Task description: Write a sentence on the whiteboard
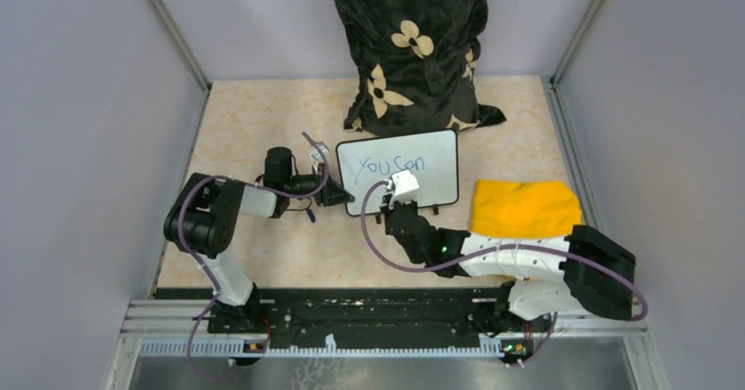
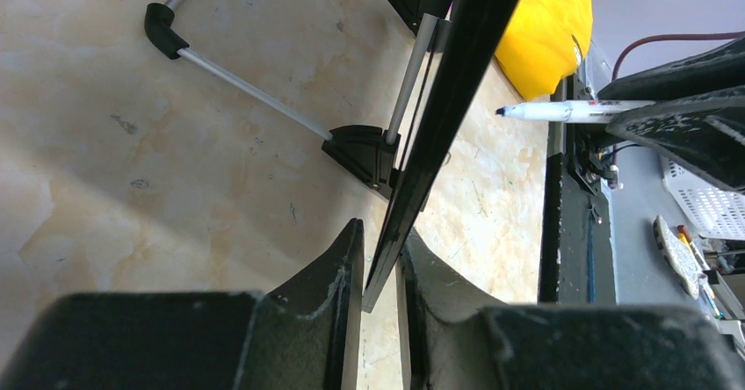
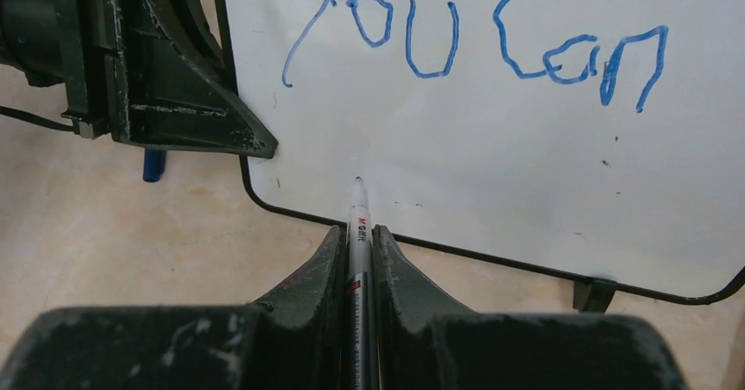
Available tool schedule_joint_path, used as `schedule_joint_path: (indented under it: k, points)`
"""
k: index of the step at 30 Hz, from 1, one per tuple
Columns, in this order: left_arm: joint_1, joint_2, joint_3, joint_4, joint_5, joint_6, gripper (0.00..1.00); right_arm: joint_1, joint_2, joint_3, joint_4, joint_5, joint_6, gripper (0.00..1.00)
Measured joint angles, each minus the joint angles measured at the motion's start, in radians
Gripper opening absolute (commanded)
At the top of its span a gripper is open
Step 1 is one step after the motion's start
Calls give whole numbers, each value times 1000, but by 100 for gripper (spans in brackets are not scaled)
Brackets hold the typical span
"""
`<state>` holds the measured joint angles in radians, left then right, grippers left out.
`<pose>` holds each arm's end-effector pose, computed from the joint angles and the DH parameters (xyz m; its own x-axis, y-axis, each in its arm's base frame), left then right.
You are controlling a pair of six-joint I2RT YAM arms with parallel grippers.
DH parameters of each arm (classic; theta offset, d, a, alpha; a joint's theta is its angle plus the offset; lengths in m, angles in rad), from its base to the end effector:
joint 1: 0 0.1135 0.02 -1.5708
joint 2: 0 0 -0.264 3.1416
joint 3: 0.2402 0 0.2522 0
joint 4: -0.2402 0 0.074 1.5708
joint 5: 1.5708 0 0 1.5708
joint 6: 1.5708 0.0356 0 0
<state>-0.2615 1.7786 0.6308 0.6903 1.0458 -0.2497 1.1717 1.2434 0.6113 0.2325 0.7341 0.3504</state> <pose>0.2936 -0.1105 0.1325 -0.6308 0.0406 -0.7749 0.7468 0.3029 -0.5921 0.1233 0.2309 0.2281 -0.2945 -0.0425 -0.9547 -0.3654 0.9281 0.0714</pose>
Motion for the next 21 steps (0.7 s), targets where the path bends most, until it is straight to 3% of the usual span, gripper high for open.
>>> schedule_joint_path:
  k: [21]
  points:
    - [-1,0,6,-18,-2,1,25,7,147,34,118,63,39,0]
